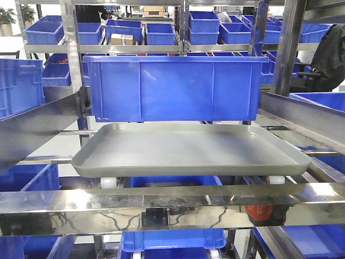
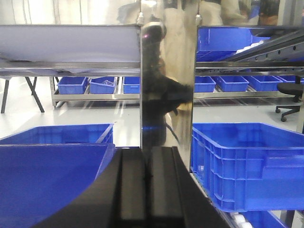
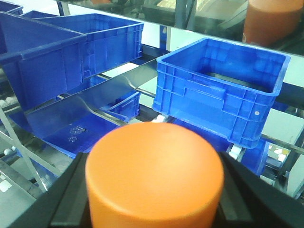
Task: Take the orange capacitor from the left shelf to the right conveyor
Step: 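Lift the orange capacitor off the tray with the right gripper, then drive the base away from the shelf toward the round conveyor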
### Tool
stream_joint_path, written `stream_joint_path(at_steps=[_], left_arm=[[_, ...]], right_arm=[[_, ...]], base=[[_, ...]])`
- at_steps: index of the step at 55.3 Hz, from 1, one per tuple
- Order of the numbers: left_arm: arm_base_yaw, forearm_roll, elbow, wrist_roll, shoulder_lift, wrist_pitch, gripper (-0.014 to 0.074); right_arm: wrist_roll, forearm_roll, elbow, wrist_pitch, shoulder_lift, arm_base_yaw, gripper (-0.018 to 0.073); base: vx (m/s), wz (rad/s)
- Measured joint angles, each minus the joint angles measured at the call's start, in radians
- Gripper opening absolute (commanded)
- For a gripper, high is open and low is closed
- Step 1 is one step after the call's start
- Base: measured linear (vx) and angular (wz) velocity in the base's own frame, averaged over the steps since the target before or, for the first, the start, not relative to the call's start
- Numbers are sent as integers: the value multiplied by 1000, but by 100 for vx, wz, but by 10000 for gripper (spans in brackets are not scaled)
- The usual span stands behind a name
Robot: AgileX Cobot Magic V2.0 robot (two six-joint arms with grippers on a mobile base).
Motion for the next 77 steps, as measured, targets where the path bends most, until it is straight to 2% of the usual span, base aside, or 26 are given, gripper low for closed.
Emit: stream_joint_path(at_steps=[77], left_arm=[[0, 0, 0, 0, 0, 0, -6]], right_arm=[[0, -1, 0, 6, 0, 0, 317]], base=[[-1, 2]])
